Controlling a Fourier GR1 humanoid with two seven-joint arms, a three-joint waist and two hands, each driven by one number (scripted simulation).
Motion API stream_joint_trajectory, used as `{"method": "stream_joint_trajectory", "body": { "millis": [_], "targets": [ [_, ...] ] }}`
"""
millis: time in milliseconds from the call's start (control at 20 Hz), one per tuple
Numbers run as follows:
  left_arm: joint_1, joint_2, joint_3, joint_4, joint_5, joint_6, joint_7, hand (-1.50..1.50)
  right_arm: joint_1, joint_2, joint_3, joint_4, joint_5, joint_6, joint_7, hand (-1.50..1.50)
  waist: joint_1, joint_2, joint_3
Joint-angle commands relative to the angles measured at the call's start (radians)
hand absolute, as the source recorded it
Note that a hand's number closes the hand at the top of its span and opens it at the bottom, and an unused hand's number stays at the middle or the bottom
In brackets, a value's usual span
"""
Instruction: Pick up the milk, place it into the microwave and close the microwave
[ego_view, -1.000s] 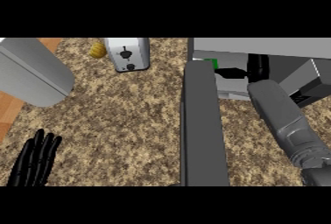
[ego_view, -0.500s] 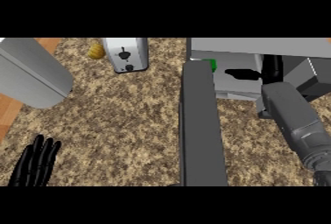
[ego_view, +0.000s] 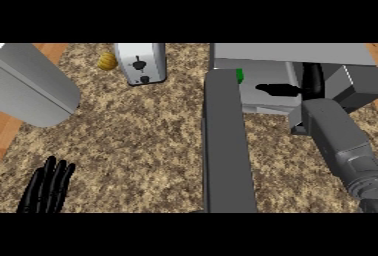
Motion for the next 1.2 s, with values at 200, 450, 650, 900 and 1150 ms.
{"method": "stream_joint_trajectory", "body": {
  "millis": [200,450,650,900,1150],
  "targets": [
    [0.005,-0.018,-0.048,0.004,-0.025,0.011,-0.001,-1.50,0.115,0.006,-0.018,-0.002,-0.034,0.194,-0.089,-1.50,-0.026,-0.004,0.005],
    [-0.025,-0.003,-0.008,0.036,-0.005,0.001,-0.027,-1.50,0.178,0.037,-0.015,-0.016,-0.045,0.206,-0.073,-1.50,-0.041,-0.009,0.003],
    [0.030,-0.022,-0.071,-0.023,-0.031,0.025,-0.003,-1.50,0.230,0.063,-0.001,-0.010,-0.040,0.232,-0.067,-1.50,-0.038,-0.011,0.004],
    [-0.010,0.002,-0.010,-0.019,0.005,0.013,0.035,-1.50,0.347,0.149,0.001,-0.040,-0.060,0.263,-0.161,-1.50,-0.051,-0.013,0.003],
    [0.044,0.036,-0.061,-0.013,0.038,-0.041,-0.008,-1.50,0.408,0.140,-0.001,-0.094,-0.093,0.350,-0.163,-1.50,-0.052,-0.017,0.002]
  ]
}}
